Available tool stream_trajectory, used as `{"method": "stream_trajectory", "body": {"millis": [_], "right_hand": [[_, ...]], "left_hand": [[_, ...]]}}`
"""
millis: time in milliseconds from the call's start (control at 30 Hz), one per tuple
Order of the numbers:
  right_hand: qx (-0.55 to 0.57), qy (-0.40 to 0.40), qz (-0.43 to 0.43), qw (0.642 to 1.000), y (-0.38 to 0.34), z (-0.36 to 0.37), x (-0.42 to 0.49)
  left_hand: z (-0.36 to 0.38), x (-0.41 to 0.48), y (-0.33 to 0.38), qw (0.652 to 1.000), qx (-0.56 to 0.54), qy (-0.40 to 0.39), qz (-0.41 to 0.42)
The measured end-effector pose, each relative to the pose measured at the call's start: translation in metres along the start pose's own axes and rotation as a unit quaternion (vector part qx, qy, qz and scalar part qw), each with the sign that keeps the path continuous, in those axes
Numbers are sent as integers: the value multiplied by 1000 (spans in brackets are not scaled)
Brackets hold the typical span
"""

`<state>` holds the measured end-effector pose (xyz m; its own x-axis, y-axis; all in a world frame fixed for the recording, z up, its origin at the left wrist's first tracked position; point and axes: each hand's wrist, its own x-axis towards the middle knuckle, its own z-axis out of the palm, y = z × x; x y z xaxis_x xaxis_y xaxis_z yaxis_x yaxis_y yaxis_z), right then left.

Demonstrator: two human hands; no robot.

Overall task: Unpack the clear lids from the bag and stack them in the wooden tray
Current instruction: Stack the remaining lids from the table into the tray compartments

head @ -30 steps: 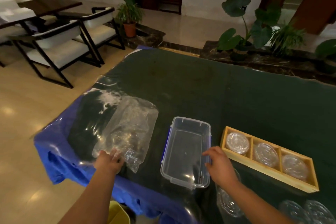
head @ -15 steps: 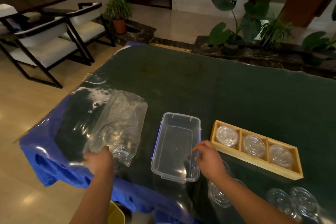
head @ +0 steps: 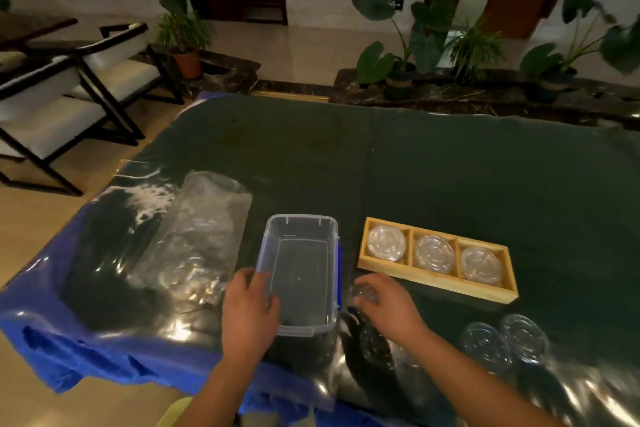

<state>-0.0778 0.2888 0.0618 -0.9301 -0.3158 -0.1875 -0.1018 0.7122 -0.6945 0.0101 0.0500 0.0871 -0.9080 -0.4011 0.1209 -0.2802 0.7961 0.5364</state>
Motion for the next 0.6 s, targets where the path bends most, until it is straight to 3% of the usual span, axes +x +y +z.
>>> {"method": "stream_trajectory", "body": {"millis": [267,333,500,600], "right_hand": [[89,91,119,985,95,-52,-67],[80,113,143,980,116,-62,-83],[62,149,204,965,157,-80,-117],[11,173,218,960,178,-91,-125]], "left_hand": [[58,-46,86,976,-64,-114,176],[82,-55,99,973,-63,-163,153],[133,-66,107,964,11,-267,1],[148,-68,107,957,39,-282,-56]]}}
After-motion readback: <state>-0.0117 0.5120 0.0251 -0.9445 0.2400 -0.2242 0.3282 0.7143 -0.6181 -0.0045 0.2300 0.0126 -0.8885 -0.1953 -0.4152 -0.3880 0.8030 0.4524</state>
